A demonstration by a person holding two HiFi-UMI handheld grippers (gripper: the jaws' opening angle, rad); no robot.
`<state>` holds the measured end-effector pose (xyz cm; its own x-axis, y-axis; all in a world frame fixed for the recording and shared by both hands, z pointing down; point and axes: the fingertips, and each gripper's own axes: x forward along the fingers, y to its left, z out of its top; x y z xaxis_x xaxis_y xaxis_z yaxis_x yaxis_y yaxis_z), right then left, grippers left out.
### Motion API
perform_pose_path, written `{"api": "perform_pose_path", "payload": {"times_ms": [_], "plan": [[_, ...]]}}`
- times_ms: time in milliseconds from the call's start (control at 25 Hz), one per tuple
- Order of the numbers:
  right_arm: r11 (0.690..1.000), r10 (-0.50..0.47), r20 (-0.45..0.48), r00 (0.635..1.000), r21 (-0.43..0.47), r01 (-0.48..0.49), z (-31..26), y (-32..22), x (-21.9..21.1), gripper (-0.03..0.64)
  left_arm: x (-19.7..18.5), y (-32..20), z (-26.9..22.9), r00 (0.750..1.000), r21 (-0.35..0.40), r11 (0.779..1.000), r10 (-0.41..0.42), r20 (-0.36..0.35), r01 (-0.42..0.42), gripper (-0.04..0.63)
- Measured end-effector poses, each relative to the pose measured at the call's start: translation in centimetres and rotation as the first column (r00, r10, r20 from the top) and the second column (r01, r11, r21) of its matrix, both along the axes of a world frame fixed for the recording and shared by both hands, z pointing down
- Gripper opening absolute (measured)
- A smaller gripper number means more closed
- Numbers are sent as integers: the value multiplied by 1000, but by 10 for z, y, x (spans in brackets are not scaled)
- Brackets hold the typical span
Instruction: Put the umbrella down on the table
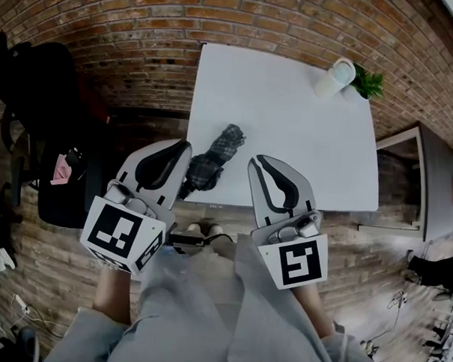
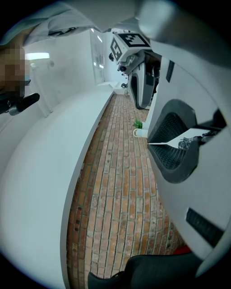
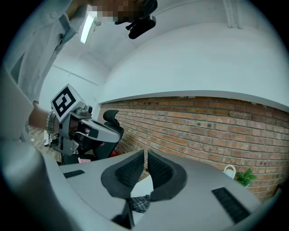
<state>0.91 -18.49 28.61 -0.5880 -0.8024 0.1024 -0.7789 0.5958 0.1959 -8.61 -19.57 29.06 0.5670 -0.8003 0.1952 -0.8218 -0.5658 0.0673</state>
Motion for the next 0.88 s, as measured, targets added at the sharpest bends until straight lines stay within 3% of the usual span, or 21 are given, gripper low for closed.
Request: {"api": "perform_pose_path", "payload": {"times_ms": [880], "plan": [[1000, -10, -7, 1000, -15, 10, 6, 5, 0, 55, 2, 5, 7, 1000, -25, 1000, 0, 9, 0, 28]]}}
